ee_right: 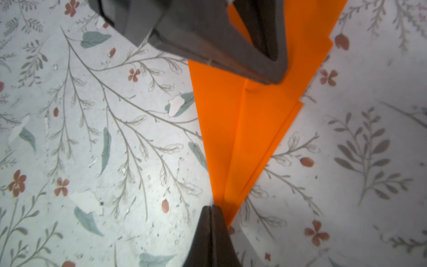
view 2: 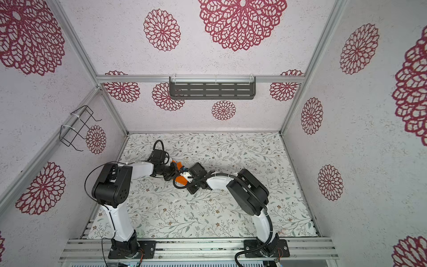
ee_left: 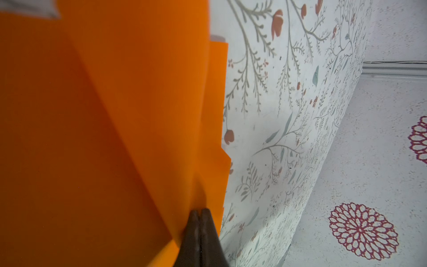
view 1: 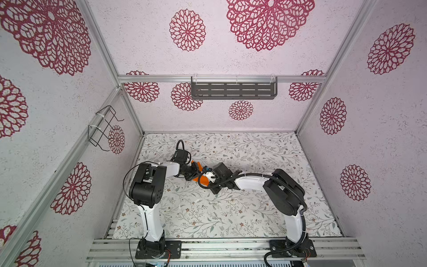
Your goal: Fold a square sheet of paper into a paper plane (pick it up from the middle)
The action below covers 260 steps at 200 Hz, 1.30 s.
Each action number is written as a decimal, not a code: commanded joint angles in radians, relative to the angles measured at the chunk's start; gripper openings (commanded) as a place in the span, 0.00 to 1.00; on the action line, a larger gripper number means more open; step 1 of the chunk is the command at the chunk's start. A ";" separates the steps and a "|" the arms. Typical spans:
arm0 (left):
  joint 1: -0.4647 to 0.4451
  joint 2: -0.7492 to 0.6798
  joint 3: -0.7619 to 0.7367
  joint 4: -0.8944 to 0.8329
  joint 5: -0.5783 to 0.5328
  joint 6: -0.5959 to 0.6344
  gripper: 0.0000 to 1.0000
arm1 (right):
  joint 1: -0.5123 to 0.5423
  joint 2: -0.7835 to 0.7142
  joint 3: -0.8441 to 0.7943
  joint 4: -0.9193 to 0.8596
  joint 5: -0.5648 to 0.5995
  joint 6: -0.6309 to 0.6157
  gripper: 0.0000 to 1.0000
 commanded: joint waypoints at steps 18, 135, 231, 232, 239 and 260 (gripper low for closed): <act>0.006 0.116 -0.073 -0.186 -0.184 0.012 0.03 | -0.025 -0.110 -0.101 -0.058 -0.023 0.086 0.01; -0.080 -0.015 -0.164 -0.055 -0.069 -0.145 0.04 | -0.055 -0.100 -0.061 0.203 -0.131 0.420 0.14; -0.075 -0.088 -0.127 -0.072 -0.058 -0.071 0.07 | -0.069 0.090 0.116 0.027 -0.101 0.394 0.08; -0.075 -0.090 -0.127 -0.071 -0.058 -0.070 0.06 | -0.069 0.091 0.116 0.026 -0.101 0.393 0.08; -0.074 -0.098 -0.123 -0.067 -0.057 -0.063 0.07 | -0.069 0.099 0.121 0.011 -0.098 0.390 0.08; -0.069 -0.125 -0.123 -0.049 -0.061 -0.047 0.08 | -0.071 0.116 0.125 -0.018 -0.094 0.388 0.09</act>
